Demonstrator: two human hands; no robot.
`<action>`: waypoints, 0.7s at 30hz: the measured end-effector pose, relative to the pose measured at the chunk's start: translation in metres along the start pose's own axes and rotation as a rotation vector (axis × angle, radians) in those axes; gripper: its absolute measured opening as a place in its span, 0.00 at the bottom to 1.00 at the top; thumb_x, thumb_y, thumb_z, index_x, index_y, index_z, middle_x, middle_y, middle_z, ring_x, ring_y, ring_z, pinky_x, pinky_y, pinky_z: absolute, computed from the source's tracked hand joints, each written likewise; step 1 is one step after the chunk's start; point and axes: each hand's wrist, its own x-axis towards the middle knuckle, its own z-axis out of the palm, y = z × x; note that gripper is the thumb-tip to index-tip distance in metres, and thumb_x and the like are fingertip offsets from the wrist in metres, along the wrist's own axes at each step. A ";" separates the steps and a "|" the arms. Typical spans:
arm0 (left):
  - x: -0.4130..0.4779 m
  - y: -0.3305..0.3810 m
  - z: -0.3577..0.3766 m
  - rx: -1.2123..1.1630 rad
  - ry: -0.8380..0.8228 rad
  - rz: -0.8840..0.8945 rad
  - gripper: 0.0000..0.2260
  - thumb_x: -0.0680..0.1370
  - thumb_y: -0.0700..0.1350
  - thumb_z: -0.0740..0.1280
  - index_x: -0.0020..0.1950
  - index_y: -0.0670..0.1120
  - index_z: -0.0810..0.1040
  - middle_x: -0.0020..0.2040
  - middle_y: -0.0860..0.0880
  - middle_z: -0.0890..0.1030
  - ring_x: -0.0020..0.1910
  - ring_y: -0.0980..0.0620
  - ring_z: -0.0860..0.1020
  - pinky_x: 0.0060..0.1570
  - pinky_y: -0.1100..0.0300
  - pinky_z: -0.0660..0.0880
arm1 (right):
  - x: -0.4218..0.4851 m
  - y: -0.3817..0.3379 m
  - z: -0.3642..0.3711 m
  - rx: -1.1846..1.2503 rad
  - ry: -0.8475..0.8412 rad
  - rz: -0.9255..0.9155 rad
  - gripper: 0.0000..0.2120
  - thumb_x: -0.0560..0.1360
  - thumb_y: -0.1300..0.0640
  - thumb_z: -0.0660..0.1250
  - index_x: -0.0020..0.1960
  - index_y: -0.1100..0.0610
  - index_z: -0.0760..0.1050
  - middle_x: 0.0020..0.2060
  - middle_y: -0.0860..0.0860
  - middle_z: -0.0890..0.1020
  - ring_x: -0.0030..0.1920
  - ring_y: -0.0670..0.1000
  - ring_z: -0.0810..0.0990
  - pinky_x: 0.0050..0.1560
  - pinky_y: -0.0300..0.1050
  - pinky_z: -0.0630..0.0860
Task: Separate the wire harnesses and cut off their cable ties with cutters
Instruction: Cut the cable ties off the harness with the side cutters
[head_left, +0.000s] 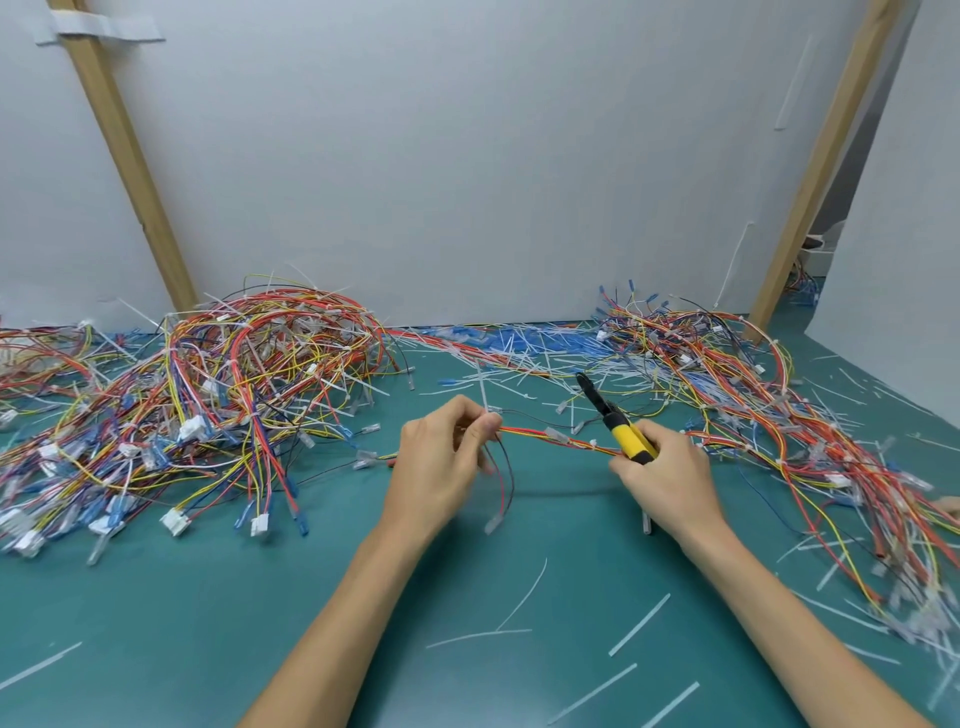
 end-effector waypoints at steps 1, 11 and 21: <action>-0.001 -0.001 0.000 0.069 -0.009 0.006 0.09 0.82 0.50 0.66 0.41 0.52 0.76 0.33 0.57 0.83 0.29 0.59 0.79 0.38 0.59 0.75 | 0.001 0.001 0.000 0.015 -0.001 0.007 0.09 0.68 0.61 0.71 0.38 0.60 0.71 0.26 0.51 0.69 0.30 0.54 0.67 0.33 0.47 0.62; 0.003 -0.009 -0.007 0.367 -0.073 0.116 0.08 0.73 0.56 0.74 0.43 0.56 0.77 0.41 0.61 0.80 0.45 0.61 0.72 0.50 0.55 0.69 | 0.008 0.002 -0.013 0.234 -0.013 0.175 0.09 0.67 0.60 0.72 0.35 0.59 0.71 0.28 0.50 0.71 0.33 0.53 0.68 0.38 0.48 0.63; 0.004 0.000 -0.011 -0.216 -0.263 -0.244 0.06 0.75 0.46 0.75 0.46 0.45 0.81 0.33 0.50 0.84 0.32 0.55 0.78 0.40 0.65 0.74 | 0.006 0.001 -0.012 0.187 0.028 0.164 0.12 0.63 0.54 0.70 0.37 0.62 0.72 0.28 0.51 0.73 0.33 0.53 0.69 0.37 0.48 0.63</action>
